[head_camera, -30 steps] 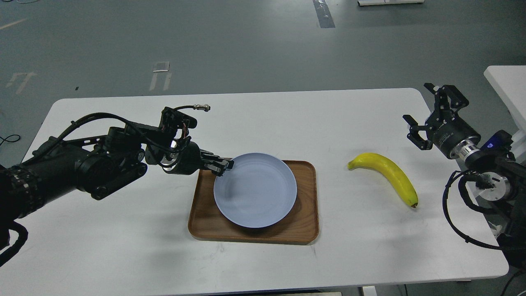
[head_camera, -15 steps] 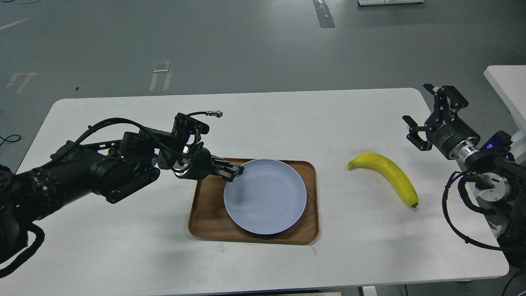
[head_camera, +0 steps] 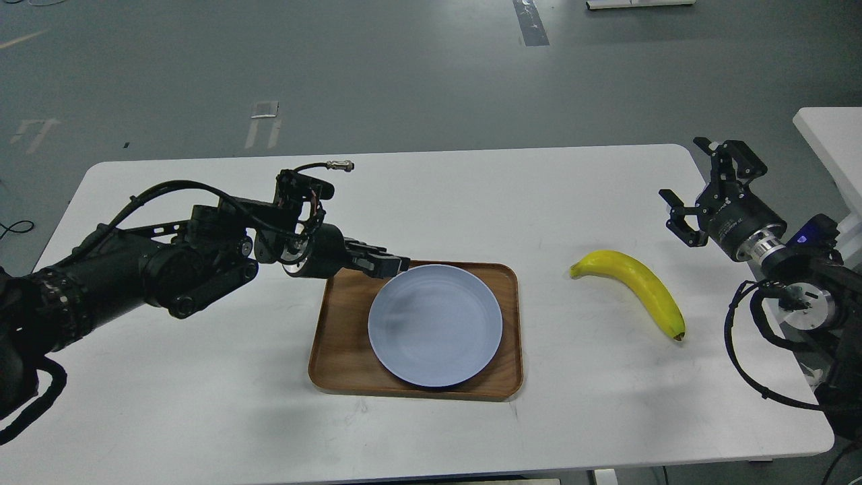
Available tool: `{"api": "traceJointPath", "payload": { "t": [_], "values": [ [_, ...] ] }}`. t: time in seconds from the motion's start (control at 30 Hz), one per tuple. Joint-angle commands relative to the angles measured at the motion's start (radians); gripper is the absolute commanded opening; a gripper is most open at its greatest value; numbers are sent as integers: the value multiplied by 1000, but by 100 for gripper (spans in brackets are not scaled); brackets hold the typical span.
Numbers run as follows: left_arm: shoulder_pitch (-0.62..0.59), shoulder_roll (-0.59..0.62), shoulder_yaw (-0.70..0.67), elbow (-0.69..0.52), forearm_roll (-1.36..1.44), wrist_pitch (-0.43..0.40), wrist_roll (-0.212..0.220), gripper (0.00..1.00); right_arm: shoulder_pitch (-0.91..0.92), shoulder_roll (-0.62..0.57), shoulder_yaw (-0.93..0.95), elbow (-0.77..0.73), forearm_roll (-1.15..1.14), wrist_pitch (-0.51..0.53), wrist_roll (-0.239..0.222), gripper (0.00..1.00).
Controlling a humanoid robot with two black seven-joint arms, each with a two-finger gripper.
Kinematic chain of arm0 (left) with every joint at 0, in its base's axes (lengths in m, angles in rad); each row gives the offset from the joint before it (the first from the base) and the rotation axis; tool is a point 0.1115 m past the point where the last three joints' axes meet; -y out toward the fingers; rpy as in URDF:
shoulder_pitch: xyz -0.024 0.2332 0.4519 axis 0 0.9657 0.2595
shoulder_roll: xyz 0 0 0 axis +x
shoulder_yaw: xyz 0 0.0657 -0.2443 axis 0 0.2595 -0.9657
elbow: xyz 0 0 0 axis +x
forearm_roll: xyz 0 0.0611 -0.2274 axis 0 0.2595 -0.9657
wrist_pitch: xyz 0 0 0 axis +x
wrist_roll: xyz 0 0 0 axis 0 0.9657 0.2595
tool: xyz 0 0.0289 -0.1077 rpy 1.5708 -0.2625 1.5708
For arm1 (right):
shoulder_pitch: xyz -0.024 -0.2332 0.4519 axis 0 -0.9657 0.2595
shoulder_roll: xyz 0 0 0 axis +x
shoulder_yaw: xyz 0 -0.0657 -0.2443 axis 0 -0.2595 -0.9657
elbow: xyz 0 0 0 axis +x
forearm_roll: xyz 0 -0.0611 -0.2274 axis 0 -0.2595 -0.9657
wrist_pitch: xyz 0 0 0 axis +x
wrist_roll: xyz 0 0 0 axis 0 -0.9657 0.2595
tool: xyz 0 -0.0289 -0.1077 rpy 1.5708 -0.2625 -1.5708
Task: Place banana on plate with both arms
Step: 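Release the plate and withdraw the left gripper, then reach the right gripper down to the yellow banana and grasp it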
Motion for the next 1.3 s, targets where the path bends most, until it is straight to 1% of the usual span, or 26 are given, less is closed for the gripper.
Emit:
{"api": "traceJointPath", "payload": {
  "t": [0.0,0.03,0.1,0.17,0.23,0.3,0.37,0.4,0.43,0.5,0.53,0.57,0.63,0.7,0.83,0.9,1.03,1.07,1.1,1.17,1.23,1.27],
  "values": [
    [-5,39,-22,0,-370,3,0,98,-1,0,2,0,0,0,0,100],
    [2,50,-42,-1,-521,3,0,98,-3,0,0,-1,0,0,0,100],
    [18,89,-75,-4,-713,-9,0,98,-10,0,0,-1,0,0,0,100],
    [42,120,-100,-7,-814,-10,0,98,-17,0,0,-1,0,0,0,100],
    [96,160,-154,-17,-935,-16,0,98,-20,0,0,0,0,0,0,100],
    [200,197,-297,-20,-1046,-56,0,98,-23,-2,0,0,0,0,0,100],
    [269,206,-387,-20,-1080,-85,0,98,-29,-5,0,2,-1,0,0,100],
    [336,208,-481,-20,-1086,-116,0,98,-35,-15,-1,6,-8,0,0,100],
    [366,209,-523,-20,-1086,-134,0,98,-37,-23,-1,8,-14,0,0,100],
    [457,209,-634,-18,-1086,-142,0,98,-35,-51,-1,15,-95,0,0,100],
    [473,209,-646,-17,-1084,-142,0,98,-34,-58,-1,17,-127,0,0,100],
    [493,209,-657,-14,-1084,-142,0,98,-26,-77,-1,20,-209,0,0,100],
    [502,208,-659,-12,-1084,-142,0,98,-14,-98,-1,34,-308,0,0,100],
    [509,203,-662,-13,-1083,-142,0,98,32,-159,-1,81,-459,0,0,100],
    [509,199,-665,-13,-1083,-142,0,98,103,-235,-1,169,-636,0,0,100],
    [505,196,-666,-13,-1083,-142,0,98,163,-279,-1,237,-803,0,0,100],
    [504,194,-669,-15,-1083,-142,0,98,221,-279,-29,293,-1067,0,0,100],
    [504,194,-668,-17,-1083,-142,0,98,244,-275,-53,305,-1166,0,0,100],
    [504,195,-668,-18,-1083,-142,0,98,250,-272,-73,311,-1214,0,0,100],
    [504,199,-666,-18,-1078,-142,0,98,294,-256,-179,315,-1393,0,0,100],
    [504,199,-666,-18,-1078,-142,0,98,322,-247,-253,310,-1478,0,0,100],
    [504,199,-668,-18,-1078,-142,0,98,348,-226,-323,304,-1547,0,0,100]
  ]
}}
